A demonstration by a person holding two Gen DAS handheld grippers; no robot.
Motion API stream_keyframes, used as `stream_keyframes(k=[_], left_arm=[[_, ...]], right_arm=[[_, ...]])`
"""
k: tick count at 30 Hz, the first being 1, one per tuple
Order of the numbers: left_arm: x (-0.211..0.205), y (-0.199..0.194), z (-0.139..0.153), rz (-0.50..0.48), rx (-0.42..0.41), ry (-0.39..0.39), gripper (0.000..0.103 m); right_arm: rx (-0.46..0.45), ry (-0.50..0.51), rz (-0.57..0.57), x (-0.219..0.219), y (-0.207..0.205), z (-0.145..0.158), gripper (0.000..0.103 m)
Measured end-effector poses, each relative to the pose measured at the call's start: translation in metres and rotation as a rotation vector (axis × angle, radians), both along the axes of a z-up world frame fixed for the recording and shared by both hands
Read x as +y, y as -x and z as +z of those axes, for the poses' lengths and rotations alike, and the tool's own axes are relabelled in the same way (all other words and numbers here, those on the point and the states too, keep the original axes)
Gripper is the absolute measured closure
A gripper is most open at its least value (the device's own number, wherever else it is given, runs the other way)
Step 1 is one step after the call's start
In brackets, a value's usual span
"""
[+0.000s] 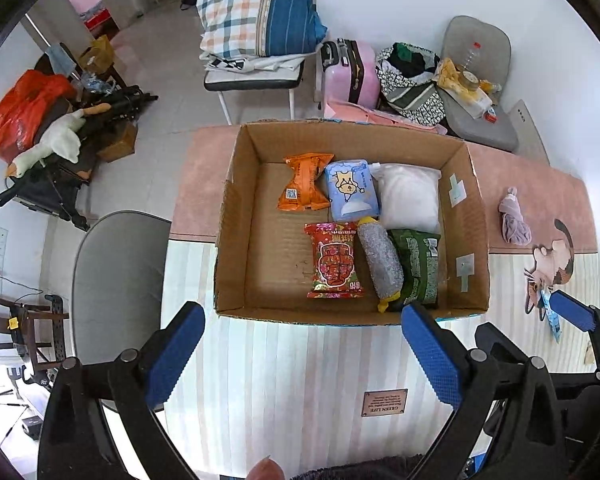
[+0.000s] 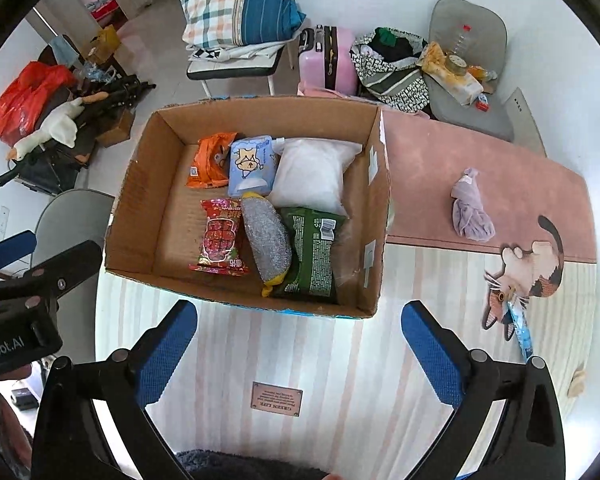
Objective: Organize soft objects
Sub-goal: 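Open both tools and move them back toward the remaining items, then grasp the lavender sock with the left tool while the right grasps the blue stick snack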
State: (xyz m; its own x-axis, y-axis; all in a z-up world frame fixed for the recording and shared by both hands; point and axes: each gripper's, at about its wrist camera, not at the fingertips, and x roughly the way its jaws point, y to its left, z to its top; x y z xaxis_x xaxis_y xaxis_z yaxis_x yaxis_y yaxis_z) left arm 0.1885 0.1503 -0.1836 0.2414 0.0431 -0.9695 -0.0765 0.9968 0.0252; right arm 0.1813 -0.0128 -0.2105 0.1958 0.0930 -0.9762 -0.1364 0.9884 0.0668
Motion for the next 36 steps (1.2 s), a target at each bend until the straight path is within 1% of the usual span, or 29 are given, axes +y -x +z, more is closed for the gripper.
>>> stream_keyframes(k=[4,8,11,13,15,18,19,21,23,26,29,33,34,35,36], left_arm=[[-0.008,0.001,0.008,0.000,-0.010,0.002,0.002],[-0.031,-0.005,0.018,-0.034,-0.014,0.000,0.002],[-0.068,-0.014,0.023,-0.096,-0.024,0.002,0.002],[-0.101,-0.022,0.022,-0.149,-0.031,-0.017,0.002],[-0.134,-0.032,0.016,-0.192,-0.022,-0.008,0.002],[-0.192,-0.053,-0.009,-0.236,0.027,0.037,0.002],[-0.217,-0.062,-0.023,-0.258,0.052,0.039,0.002],[-0.257,-0.076,-0.048,-0.291,0.102,0.045,0.002],[-0.299,-0.092,-0.081,-0.324,0.171,0.046,0.002],[-0.346,-0.110,-0.122,-0.345,0.257,0.049,0.002],[-0.370,-0.125,-0.159,-0.335,0.325,0.043,0.002],[-0.382,-0.138,-0.190,-0.320,0.367,0.004,0.002],[-0.383,-0.141,-0.197,-0.315,0.380,-0.002,0.002],[-0.384,-0.144,-0.203,-0.312,0.393,-0.004,0.002],[-0.386,-0.147,-0.207,-0.310,0.403,-0.004,0.002]], right_arm=[[-0.006,-0.028,-0.001,-0.009,0.001,0.006,0.000],[-0.024,-0.120,-0.011,-0.031,0.000,0.014,0.000],[-0.039,-0.099,-0.050,-0.063,-0.002,0.015,0.000],[-0.031,-0.067,-0.091,-0.095,-0.003,0.011,0.000],[-0.001,-0.005,-0.148,-0.138,-0.005,0.000,0.000],[0.055,0.102,-0.221,-0.198,-0.009,-0.026,0.000],[0.084,0.153,-0.252,-0.224,-0.009,-0.040,0.000],[0.127,0.205,-0.289,-0.263,-0.010,-0.062,0.000],[0.167,0.235,-0.317,-0.298,-0.011,-0.083,0.000],[0.236,0.252,-0.339,-0.345,-0.011,-0.121,0.000],[0.313,0.224,-0.348,-0.380,-0.013,-0.160,0.000],[0.404,0.198,-0.314,-0.402,-0.013,-0.203,0.001],[0.423,0.200,-0.307,-0.406,-0.013,-0.212,0.003],[0.437,0.201,-0.305,-0.411,-0.014,-0.220,0.007],[0.447,0.197,-0.306,-0.415,-0.014,-0.226,0.016]])
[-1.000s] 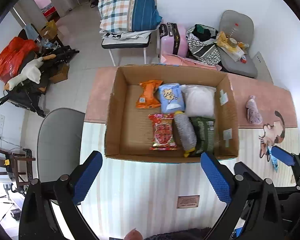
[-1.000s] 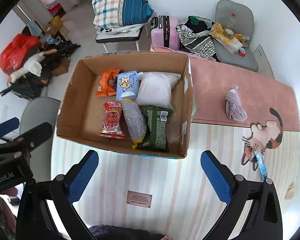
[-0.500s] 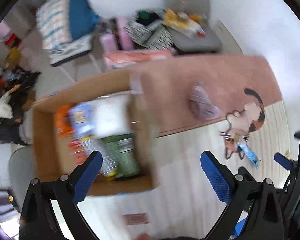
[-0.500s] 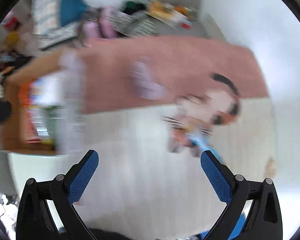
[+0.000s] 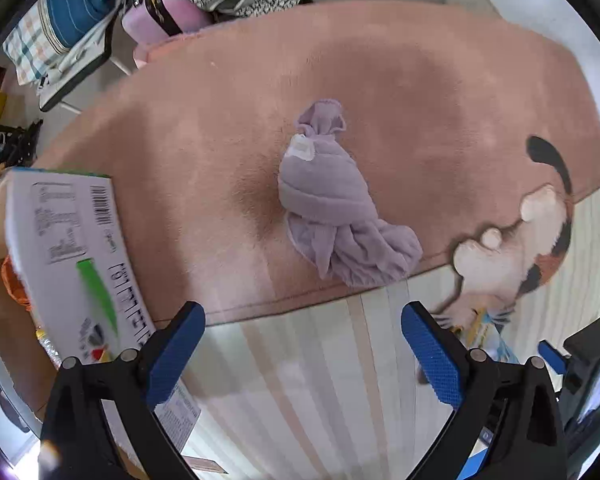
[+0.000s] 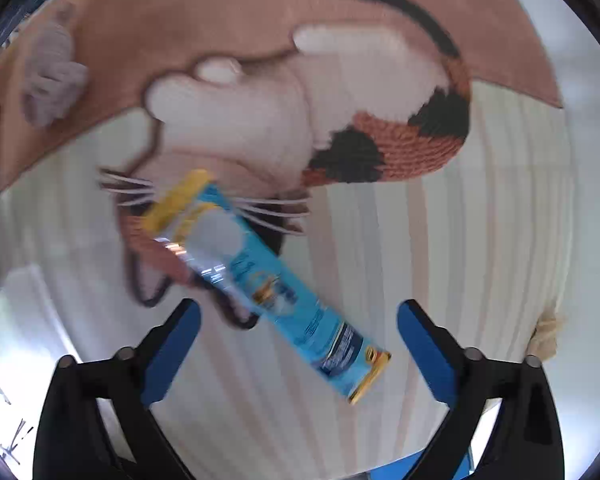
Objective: Organize soft objects
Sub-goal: 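Grasp the lavender sock with the left tool while the right grasps the blue stick snack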
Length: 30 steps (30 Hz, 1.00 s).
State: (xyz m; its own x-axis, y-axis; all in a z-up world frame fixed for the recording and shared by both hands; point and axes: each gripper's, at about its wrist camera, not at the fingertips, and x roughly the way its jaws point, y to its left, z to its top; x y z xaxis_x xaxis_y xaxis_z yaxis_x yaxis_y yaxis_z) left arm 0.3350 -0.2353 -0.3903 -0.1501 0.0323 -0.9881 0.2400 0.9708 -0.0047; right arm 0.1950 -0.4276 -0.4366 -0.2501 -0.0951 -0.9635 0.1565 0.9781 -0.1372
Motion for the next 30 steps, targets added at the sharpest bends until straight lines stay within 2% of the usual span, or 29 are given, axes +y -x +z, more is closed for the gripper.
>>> stream_keyframes(k=[1,2,3,4,5,6,8,10,12,16,17,19,20,21,22,23,25,26,27,30], left_arm=[[-0.001,-0.003,-0.004,0.003,0.009,-0.001,0.002],[-0.002,-0.006,-0.006,0.008,0.014,-0.004,0.002],[-0.001,-0.009,-0.007,0.015,0.017,0.003,0.002],[0.000,-0.014,-0.009,0.029,0.025,0.012,0.002],[0.001,-0.017,-0.011,0.045,0.031,0.020,0.002],[0.001,-0.022,-0.014,0.065,0.038,0.029,0.002],[0.003,-0.031,-0.020,0.097,0.063,0.048,0.002],[0.000,-0.038,-0.030,0.122,0.097,0.071,0.002],[-0.003,-0.045,-0.039,0.136,0.125,0.084,0.002],[-0.012,-0.052,-0.056,0.144,0.161,0.085,0.003],[-0.015,-0.052,-0.059,0.132,0.161,0.077,0.012],[-0.020,-0.049,-0.059,0.099,0.136,0.037,0.024],[-0.025,-0.047,-0.056,0.069,0.105,0.013,0.037],[-0.029,-0.044,-0.053,0.033,0.074,-0.012,0.045],[-0.033,-0.040,-0.050,0.003,0.053,-0.011,0.057],[-0.035,-0.035,-0.048,-0.015,0.048,-0.013,0.067],[-0.034,-0.027,-0.048,-0.034,0.051,-0.007,0.070],[-0.032,-0.023,-0.047,-0.039,0.051,-0.005,0.072],[-0.029,-0.019,-0.046,-0.040,0.053,-0.001,0.073],[-0.008,-0.013,-0.036,-0.025,0.066,0.029,0.074]], right_arm=[[0.002,-0.021,-0.024,-0.006,0.001,-0.005,0.019],[0.000,-0.043,-0.062,-0.012,0.002,-0.007,0.031],[-0.014,-0.083,-0.129,-0.021,0.002,-0.007,0.049],[-0.045,-0.122,-0.237,-0.035,0.004,-0.004,0.057],[-0.070,-0.141,-0.298,-0.044,0.004,-0.001,0.067],[-0.095,-0.163,-0.360,-0.053,0.004,0.002,0.072],[-0.141,-0.235,-0.485,-0.069,0.006,0.008,0.072],[-0.141,-0.264,-0.493,-0.073,0.003,0.010,0.069],[-0.123,-0.250,-0.486,-0.074,0.002,0.008,0.055],[-0.081,-0.267,-0.533,-0.077,-0.001,-0.003,0.055],[-0.090,-0.262,-0.543,-0.077,-0.001,-0.003,0.053],[-0.094,-0.243,-0.550,-0.074,-0.003,-0.002,0.053],[-0.096,-0.228,-0.548,-0.072,-0.004,-0.003,0.053],[-0.091,-0.206,-0.536,-0.069,-0.005,-0.003,0.053],[-0.083,-0.171,-0.509,-0.063,-0.007,-0.003,0.053],[-0.078,-0.128,-0.472,-0.055,-0.009,-0.003,0.055],[-0.093,-0.068,-0.403,-0.041,-0.012,0.000,0.068],[-0.096,-0.066,-0.380,-0.034,-0.013,0.001,0.078],[-0.097,-0.060,-0.357,-0.028,-0.014,0.002,0.083],[-0.116,-0.100,-0.326,-0.014,-0.013,0.011,0.088]])
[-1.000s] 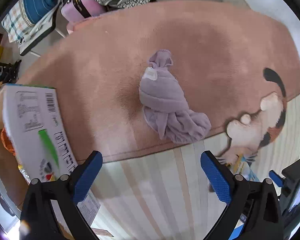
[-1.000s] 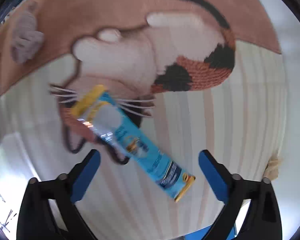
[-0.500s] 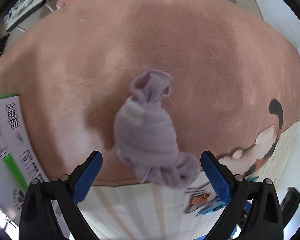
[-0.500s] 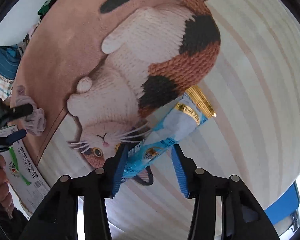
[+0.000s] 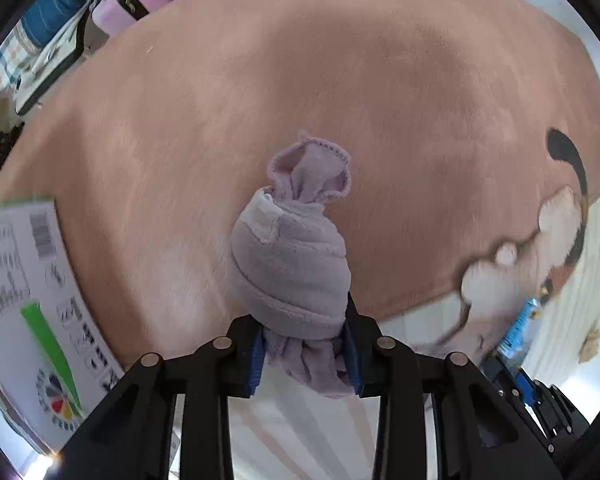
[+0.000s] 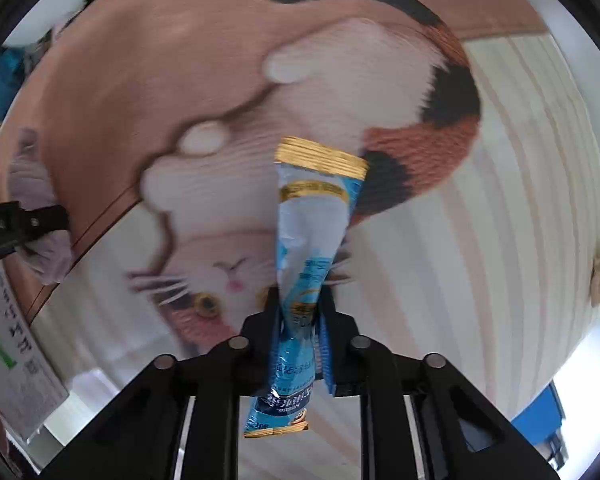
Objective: Organize soft objects
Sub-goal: 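Grasp the lavender sock with the left tool while the right grasps the blue stick snack, then lower the sock into the box with the left tool while the right places the stick snack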
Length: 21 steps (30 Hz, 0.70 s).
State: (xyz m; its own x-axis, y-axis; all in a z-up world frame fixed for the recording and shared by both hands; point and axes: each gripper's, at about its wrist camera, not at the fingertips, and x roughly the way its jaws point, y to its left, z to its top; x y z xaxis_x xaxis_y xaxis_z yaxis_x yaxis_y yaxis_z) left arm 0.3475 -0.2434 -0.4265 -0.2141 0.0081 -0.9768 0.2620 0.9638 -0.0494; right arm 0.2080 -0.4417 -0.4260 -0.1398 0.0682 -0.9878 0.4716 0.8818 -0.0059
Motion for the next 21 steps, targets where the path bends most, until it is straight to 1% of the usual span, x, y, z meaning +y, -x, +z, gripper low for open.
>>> stream_keyframes(k=[3,5,8,11,14,17,19,21], left_arm=[[0.020,0.012,0.025,0.002,-0.042,0.034,0.075],[0.039,0.022,0.051,0.014,-0.075,0.075,0.075],[0.083,0.032,0.095,0.038,-0.133,0.136,0.075],[0.131,0.051,0.134,0.067,-0.192,0.162,0.075],[0.178,0.064,0.165,0.103,-0.224,0.157,0.074],[0.229,0.071,0.178,0.154,-0.251,0.129,0.074],[0.267,0.072,0.183,0.185,-0.275,0.093,0.074],[0.300,0.069,0.186,0.214,-0.285,0.066,0.074]], right_arm=[[-0.052,-0.036,0.028,0.016,0.002,0.024,0.089],[-0.092,-0.061,0.055,0.029,0.004,0.044,0.089],[-0.151,-0.094,0.109,0.057,0.002,0.080,0.089],[-0.220,-0.113,0.204,0.106,-0.006,0.121,0.089],[-0.281,-0.139,0.308,0.172,-0.019,0.156,0.089],[-0.319,-0.158,0.401,0.234,-0.035,0.178,0.089],[-0.332,-0.153,0.453,0.267,-0.043,0.184,0.089],[-0.328,-0.135,0.501,0.306,-0.053,0.184,0.089]])
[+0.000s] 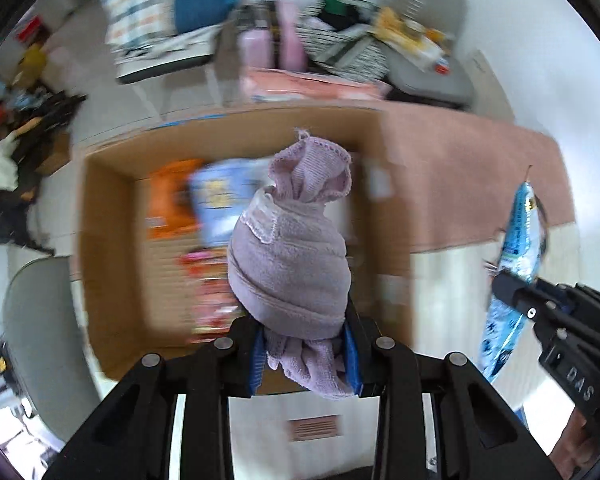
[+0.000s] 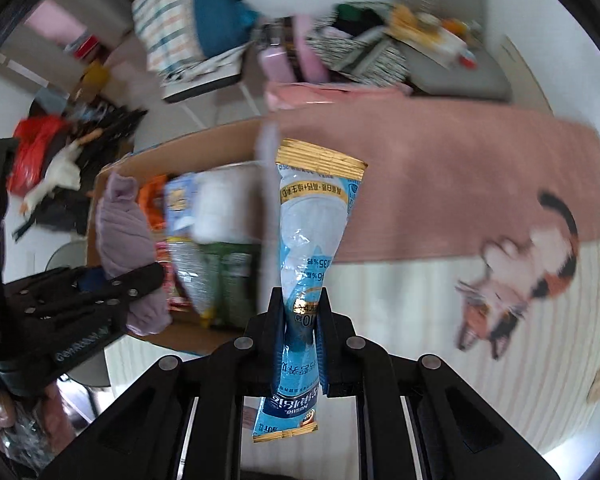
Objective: Organize soft objects
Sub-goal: 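Lower the sock into the box with the left tool while the right places the stick snack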
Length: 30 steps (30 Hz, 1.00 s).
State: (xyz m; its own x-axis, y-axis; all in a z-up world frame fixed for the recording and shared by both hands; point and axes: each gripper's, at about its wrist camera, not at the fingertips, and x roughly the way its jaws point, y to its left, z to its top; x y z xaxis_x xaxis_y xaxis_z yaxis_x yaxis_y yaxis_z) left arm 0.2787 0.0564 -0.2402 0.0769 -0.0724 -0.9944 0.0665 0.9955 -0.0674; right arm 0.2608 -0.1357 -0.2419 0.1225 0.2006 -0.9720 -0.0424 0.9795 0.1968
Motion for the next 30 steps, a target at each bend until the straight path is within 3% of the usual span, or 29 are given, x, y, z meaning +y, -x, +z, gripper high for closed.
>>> stream_keyframes(k=[6,10,17,25,28,29,30], left_arm=[[0.077,-0.015,-0.033,0.072,0.049,-0.070,0.074],[0.110,-0.027,-0.082,0.095,0.155,-0.062,0.074],[0.126,-0.031,-0.136,0.087,0.258,-0.067,0.073],[0.134,-0.036,-0.159,0.098,0.345,0.010,0.068],[0.136,-0.036,-0.153,0.094,0.325,0.013,0.054],[0.136,-0.036,-0.149,0.094,0.320,0.012,0.045],[0.136,-0.036,-0.145,0.097,0.311,0.018,0.041]], right_arm=[[0.044,0.098,0.047,0.076,-0.038,-0.031,0.089],[0.059,0.205,0.070,0.098,-0.049,-0.063,0.089],[0.113,0.283,0.072,0.112,-0.060,-0.104,0.089],[0.136,0.334,0.071,0.119,-0.064,-0.124,0.088],[0.133,0.348,0.069,0.120,-0.063,-0.122,0.083],[0.137,0.348,0.068,0.120,-0.063,-0.121,0.078],[0.140,0.342,0.065,0.121,-0.063,-0.120,0.066]])
